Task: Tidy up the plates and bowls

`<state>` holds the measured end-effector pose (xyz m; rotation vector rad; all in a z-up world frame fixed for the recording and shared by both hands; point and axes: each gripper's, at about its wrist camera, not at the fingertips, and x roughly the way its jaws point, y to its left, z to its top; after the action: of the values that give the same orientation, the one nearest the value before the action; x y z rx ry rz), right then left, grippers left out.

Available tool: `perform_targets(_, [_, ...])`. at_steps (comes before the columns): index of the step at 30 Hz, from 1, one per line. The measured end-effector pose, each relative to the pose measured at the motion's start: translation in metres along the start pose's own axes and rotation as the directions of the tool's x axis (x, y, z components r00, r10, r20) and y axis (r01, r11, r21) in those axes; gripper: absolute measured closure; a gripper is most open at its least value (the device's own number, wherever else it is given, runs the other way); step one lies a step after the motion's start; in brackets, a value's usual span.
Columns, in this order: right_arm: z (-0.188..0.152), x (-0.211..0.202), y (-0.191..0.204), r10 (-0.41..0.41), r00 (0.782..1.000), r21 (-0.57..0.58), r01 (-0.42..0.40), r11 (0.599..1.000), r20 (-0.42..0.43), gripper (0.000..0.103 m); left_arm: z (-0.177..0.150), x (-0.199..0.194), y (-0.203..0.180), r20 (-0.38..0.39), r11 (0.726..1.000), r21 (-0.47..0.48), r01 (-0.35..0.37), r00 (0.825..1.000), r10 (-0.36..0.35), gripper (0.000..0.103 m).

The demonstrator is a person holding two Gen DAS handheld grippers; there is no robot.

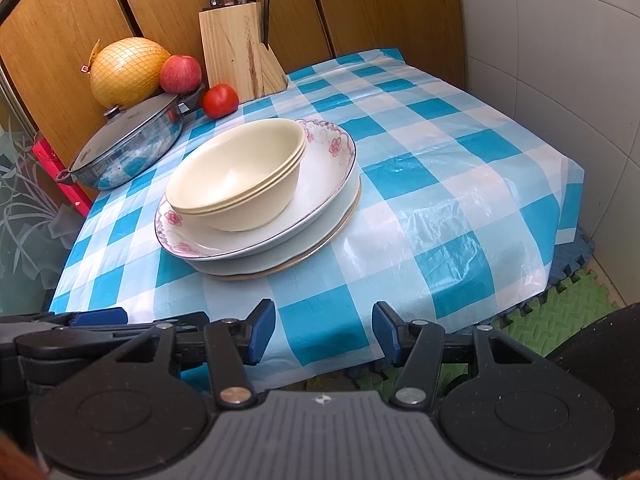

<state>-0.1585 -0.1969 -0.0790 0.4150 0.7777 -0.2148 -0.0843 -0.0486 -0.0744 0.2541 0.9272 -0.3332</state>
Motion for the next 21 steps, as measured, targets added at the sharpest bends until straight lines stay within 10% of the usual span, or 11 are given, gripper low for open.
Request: perform_targets(21, [0.0002, -0.0001, -0.0007, 0.001, 1.000, 0.002, -0.001, 1.000, -0.003, 0.052, -0.0003, -0.0020, -0.0008, 0.007, 1.000, 0.006, -0.008, 1.000, 0.008, 0.017])
